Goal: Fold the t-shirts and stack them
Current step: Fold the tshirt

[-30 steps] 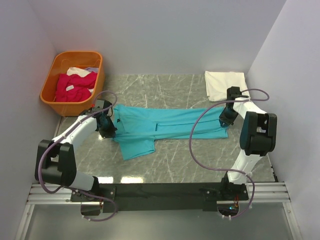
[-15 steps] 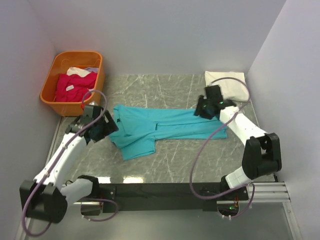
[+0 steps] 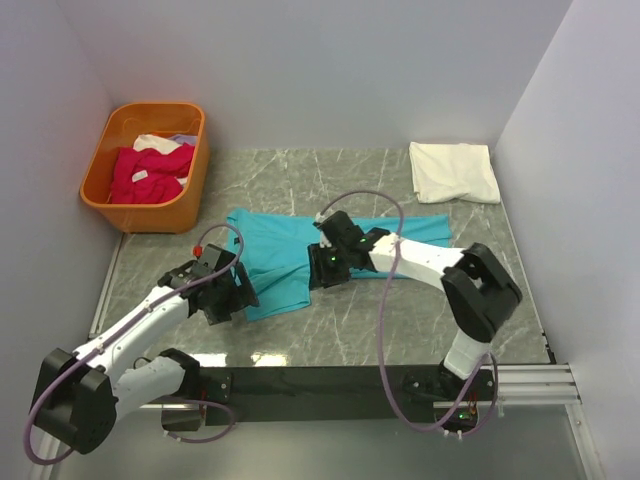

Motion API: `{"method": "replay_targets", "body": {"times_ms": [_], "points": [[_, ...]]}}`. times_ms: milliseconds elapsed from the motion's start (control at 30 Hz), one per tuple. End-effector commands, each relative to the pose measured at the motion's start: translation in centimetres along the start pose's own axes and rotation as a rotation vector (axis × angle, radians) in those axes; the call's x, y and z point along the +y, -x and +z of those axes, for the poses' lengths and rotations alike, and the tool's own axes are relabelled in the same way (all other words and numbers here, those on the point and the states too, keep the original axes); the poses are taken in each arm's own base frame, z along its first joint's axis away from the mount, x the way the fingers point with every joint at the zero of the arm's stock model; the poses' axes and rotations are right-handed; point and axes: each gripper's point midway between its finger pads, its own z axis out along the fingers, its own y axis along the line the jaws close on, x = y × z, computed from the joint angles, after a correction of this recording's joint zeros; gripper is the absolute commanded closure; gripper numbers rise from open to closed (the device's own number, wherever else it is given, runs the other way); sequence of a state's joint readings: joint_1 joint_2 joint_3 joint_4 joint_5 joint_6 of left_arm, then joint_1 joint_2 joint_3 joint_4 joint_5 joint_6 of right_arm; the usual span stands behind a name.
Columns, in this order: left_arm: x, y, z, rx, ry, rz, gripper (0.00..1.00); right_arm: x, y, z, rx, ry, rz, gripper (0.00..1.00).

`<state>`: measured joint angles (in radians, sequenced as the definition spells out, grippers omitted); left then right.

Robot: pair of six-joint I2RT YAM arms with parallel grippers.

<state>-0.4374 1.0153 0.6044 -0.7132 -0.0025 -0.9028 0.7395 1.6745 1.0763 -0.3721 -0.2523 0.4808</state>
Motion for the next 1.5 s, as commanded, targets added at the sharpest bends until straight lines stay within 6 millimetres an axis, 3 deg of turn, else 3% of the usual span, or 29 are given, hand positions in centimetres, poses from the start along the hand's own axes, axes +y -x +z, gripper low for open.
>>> {"method": "replay_targets", "body": {"times_ms": [0, 167, 300, 600, 700, 800, 867, 900, 933, 1033, 1133, 1167, 1233, 1267, 1300, 1333, 1400, 1467], "points": [[-1.1, 0.0, 0.6, -0.005, -0.033, -0.017, 0.17, 2.4, 0.2, 1.2, 0.036, 0.053, 0.014, 0.5], [-1.4, -0.7, 1.8, 0.025, -0.014, 0.0, 0.21, 3.7, -0.8, 2.5, 0.091, 0.075, 0.023, 0.5], [-1.5, -0.8, 2.6, 0.029, 0.018, 0.026, 0.26, 3.6, -1.4, 3.7, 0.133, 0.047, 0.02, 0.5], [-1.5, -1.8, 4.2, 0.074, 0.074, 0.07, 0.49, 3.5, -2.4, 4.7, 0.192, 0.02, 0.023, 0.5], [-1.3, -1.7, 4.5, 0.068, 0.088, 0.074, 0.66, 3.3, -2.7, 5.1, 0.214, 0.01, 0.022, 0.5], [-1.4, -1.4, 4.4, 0.054, 0.088, 0.073, 0.8, 3.4, -3.1, 5.5, 0.238, 0.013, 0.017, 0.55], [-1.6, -1.0, 4.2, 0.037, 0.086, 0.076, 0.89, 3.7, -3.1, 5.5, 0.241, 0.019, 0.009, 0.66], [-2.0, -0.6, 3.9, 0.024, 0.076, 0.077, 0.99, 3.9, -3.0, 5.4, 0.24, 0.025, 0.005, 0.72], [-1.9, -0.4, 3.6, 0.016, 0.083, 0.079, 0.99, 3.9, -2.8, 5.3, 0.234, 0.027, -0.001, 0.85], [-3.5, 2.1, 2.1, -0.07, 0.065, 0.096, 0.99, 4.6, -1.2, 4.6, 0.193, 0.037, -0.014, 1.0], [-5.6, 5.4, 0.3, -0.163, 0.061, 0.139, 0.99, 5.4, 1.0, 4.1, 0.152, 0.06, -0.009, 1.0], [-7.1, 7.0, -0.7, -0.199, 0.041, 0.174, 0.99, 5.9, 2.1, 4.0, 0.136, 0.072, -0.005, 1.0], [-8.0, 8.9, -0.6, -0.229, 0.073, 0.209, 0.99, 5.9, 3.5, 3.8, 0.119, 0.079, 0.017, 1.0], [-9.5, 10.6, -1.5, -0.263, 0.055, 0.245, 0.99, 6.3, 4.8, 3.7, 0.095, 0.09, 0.031, 1.0], [-9.6, 11.4, -0.6, -0.26, 0.088, 0.263, 0.99, 6.6, 5.5, 3.5, 0.083, 0.101, 0.041, 1.0], [-11.2, 13.0, -1.2, -0.293, 0.066, 0.275, 0.99, 6.8, 7.0, 3.2, 0.053, 0.121, 0.057, 1.0], [-11.7, 14.3, 0.1, -0.284, 0.1, 0.335, 0.99, 6.6, 8.3, 3.3, 0.033, 0.134, 0.093, 1.0], [-13.3, 16.4, 0.0, -0.321, 0.1, 0.372, 0.99, 6.3, 9.9, 3.4, 0.008, 0.148, 0.128, 1.0]]}}
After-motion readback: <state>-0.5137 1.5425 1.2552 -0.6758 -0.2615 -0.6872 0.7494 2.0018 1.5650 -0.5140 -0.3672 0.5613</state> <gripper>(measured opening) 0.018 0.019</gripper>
